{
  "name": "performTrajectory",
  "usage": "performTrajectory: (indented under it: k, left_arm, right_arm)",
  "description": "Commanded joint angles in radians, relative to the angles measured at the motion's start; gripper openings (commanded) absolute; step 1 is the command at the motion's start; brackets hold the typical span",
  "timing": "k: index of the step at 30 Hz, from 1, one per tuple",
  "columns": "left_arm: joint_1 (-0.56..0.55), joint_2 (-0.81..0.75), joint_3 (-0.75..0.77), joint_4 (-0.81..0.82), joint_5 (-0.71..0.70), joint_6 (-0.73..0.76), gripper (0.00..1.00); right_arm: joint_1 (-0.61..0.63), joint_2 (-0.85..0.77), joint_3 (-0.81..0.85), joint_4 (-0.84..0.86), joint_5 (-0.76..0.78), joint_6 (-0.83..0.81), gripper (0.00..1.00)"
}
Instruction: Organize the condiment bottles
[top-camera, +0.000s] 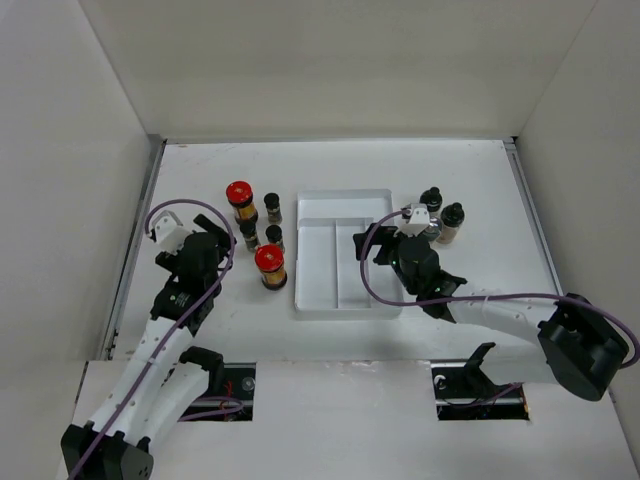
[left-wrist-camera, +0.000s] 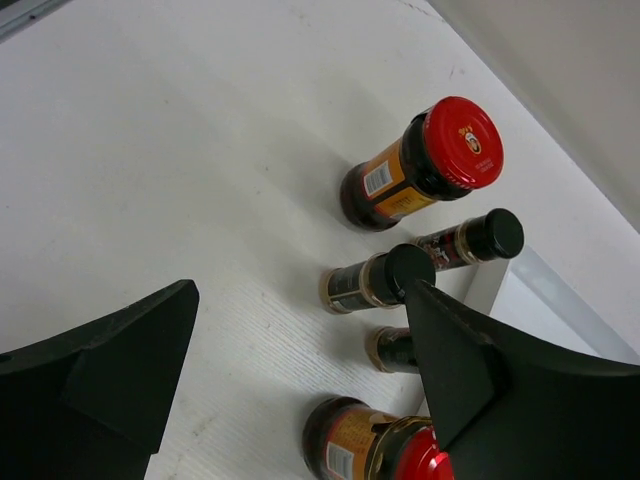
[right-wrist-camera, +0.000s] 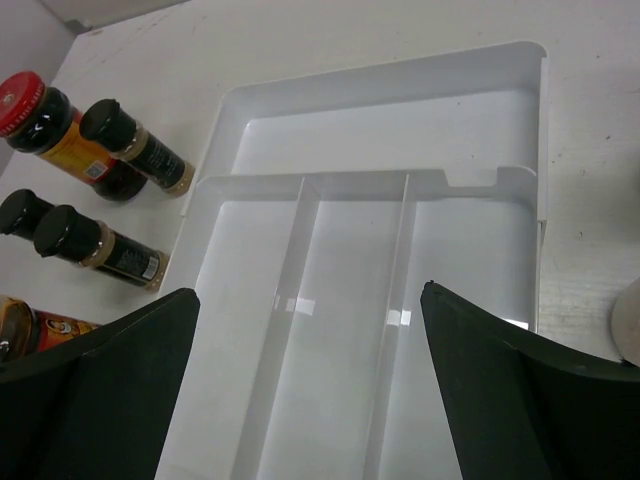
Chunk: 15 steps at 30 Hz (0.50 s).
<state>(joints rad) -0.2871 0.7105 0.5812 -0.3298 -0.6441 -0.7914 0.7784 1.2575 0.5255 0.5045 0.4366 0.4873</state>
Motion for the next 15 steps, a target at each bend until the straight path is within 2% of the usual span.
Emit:
performTrajectory:
  k: [1, 5, 9, 11, 12, 14, 15]
  left_arm:
    - [0.007, -0.032, 0.019, 0.08, 0.023, 0.021, 0.85]
    - [0.006, -0.075, -0.003, 0.115, 0.026, 0.046, 0.84]
    - [-0.034, -0.106, -0.006, 0.126, 0.029, 0.142, 0.78]
    - [-0.088, -0.146, -0.015, 0.112, 0.015, 0.182, 0.65]
    - [-0.118, -0.175, -0.024, 0.104, 0.003, 0.196, 0.52]
    - [-0.178, -0.242, -0.037, 0.077, -0.023, 0.213, 0.29]
    - [-0.2, -0.265, -0.037, 0.063, -0.026, 0.216, 0.26]
  right_arm:
    - [-0.006, 0.01, 0.008, 0.048, 0.004, 0.011, 1.0]
    - [-0.006, 0.016, 0.002, 0.071, -0.002, 0.008, 1.0]
    - [-0.006, 0.016, -0.004, 0.086, -0.028, -0.001, 1.0]
    - [-0.006, 0.011, -0.002, 0.086, -0.061, 0.0, 1.0]
    - [-0.008, 0.005, -0.004, 0.088, -0.079, 0.0, 0.85]
    - [-0.006, -0.009, -0.004, 0.085, -0.088, 0.002, 0.31]
    - [-0.006, -0.015, -0.002, 0.075, -0.091, 0.002, 0.22]
